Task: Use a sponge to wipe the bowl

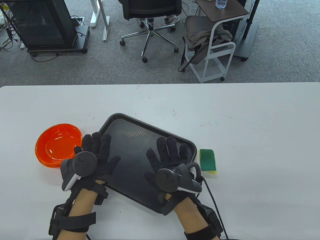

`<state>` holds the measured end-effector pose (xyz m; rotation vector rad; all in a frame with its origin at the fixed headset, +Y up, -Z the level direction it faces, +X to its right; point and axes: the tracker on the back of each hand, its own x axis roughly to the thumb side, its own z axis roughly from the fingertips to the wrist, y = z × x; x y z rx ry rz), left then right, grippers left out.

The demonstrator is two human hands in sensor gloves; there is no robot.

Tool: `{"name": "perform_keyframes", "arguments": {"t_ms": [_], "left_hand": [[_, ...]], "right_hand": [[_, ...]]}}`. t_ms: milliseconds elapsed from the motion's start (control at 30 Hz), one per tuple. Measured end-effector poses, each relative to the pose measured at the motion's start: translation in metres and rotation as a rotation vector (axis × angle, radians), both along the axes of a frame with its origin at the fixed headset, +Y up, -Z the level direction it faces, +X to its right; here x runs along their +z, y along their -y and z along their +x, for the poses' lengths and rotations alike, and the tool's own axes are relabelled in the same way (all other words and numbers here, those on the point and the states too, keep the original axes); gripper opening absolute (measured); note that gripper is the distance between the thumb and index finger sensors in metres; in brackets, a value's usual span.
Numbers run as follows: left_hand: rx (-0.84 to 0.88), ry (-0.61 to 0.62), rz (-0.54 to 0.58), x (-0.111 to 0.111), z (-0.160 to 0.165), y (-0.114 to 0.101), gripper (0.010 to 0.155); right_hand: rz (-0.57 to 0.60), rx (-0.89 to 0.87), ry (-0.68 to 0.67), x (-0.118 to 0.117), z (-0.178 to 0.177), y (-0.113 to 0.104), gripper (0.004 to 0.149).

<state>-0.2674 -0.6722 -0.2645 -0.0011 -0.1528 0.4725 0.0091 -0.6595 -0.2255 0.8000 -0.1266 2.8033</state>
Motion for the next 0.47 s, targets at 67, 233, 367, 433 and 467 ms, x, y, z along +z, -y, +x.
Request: {"name": "perform_keyframes", "arguments": {"t_ms": [67,233,367,433,467], "left_hand": [[-0.002,0.006,0.001,0.0004,0.0018,0.0,0.081],[-0.007,0.012,0.0,-0.0003,0.0032,0.0005,0.081],[-0.004,0.006,-0.007,-0.0008,0.0025,0.0009,0.081],[-0.002,0.006,-0.012,-0.0014,0.0025,0.0012,0.081],[-0.001,0.006,-0.014,-0.0017,0.0025,0.0014,0.081]], "right_hand": [[0.009,0.003,-0.003,0.0015,-0.0008,-0.0005,0.072],[0.002,-0.001,-0.017,0.0013,-0.0006,0.0002,0.073],[-0.009,-0.005,-0.02,0.0,-0.0003,0.001,0.073],[-0.014,-0.005,-0.023,-0.001,-0.0007,0.0017,0.073],[-0.018,-0.004,-0.023,-0.0016,-0.001,0.0022,0.072]]}}
